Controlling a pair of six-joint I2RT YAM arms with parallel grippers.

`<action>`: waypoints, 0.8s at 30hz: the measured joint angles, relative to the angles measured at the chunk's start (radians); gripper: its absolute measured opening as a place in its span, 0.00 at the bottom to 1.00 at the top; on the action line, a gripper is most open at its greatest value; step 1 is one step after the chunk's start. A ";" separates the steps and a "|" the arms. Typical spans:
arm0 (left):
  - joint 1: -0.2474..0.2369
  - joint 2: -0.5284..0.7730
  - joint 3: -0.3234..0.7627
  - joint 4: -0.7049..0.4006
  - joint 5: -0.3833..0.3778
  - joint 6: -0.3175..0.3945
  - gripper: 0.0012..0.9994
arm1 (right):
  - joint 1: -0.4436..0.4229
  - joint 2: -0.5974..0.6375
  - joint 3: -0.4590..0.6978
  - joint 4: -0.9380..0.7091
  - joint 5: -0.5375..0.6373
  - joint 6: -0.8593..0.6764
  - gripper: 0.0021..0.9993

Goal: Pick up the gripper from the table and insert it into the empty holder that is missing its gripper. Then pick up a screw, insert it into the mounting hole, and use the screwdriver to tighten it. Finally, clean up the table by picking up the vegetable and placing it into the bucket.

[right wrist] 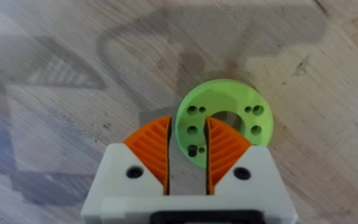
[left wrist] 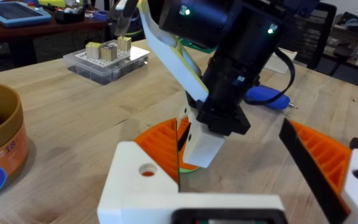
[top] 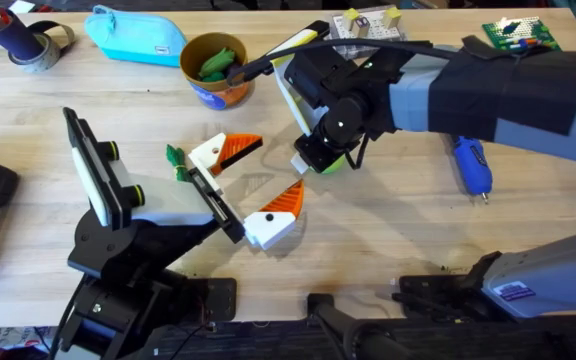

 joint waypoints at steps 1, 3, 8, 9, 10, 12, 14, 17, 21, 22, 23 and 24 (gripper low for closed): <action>0.000 0.000 0.000 0.001 0.000 0.000 0.99 | 0.000 0.000 0.000 -0.002 0.000 0.000 0.30; 0.000 0.000 0.000 0.002 0.000 -0.001 0.99 | 0.000 0.000 0.000 -0.006 0.000 0.000 0.30; 0.000 0.000 0.000 0.002 0.000 -0.001 0.99 | -0.002 0.000 0.000 -0.066 0.002 -0.003 0.30; 0.000 0.000 0.000 0.002 0.000 -0.001 0.99 | -0.002 0.000 0.000 -0.076 0.002 -0.003 0.30; 0.000 0.000 0.000 0.002 0.000 -0.001 0.99 | -0.002 0.000 0.000 -0.087 0.002 -0.003 0.30; 0.000 0.000 0.000 0.002 0.000 -0.001 0.99 | -0.002 -0.001 0.000 -0.107 0.002 -0.003 0.30; 0.000 0.000 0.000 0.002 0.000 -0.001 0.99 | -0.002 0.000 0.000 -0.122 0.002 -0.003 0.30; 0.000 0.000 0.000 0.002 0.000 -0.001 0.99 | -0.002 0.000 0.000 -0.138 0.002 -0.003 0.30; 0.000 0.000 0.000 0.002 0.000 -0.001 0.99 | -0.002 0.000 0.000 -0.141 0.001 -0.003 0.30; 0.000 0.000 0.000 0.002 0.000 -0.001 0.99 | -0.002 -0.001 0.000 -0.142 0.001 -0.003 0.30; 0.000 0.000 0.000 0.002 0.000 -0.001 0.99 | -0.002 -0.004 0.000 -0.144 0.001 -0.003 0.30; 0.000 0.000 0.000 0.002 0.000 -0.001 0.99 | -0.002 -0.009 0.000 -0.147 0.002 -0.003 0.30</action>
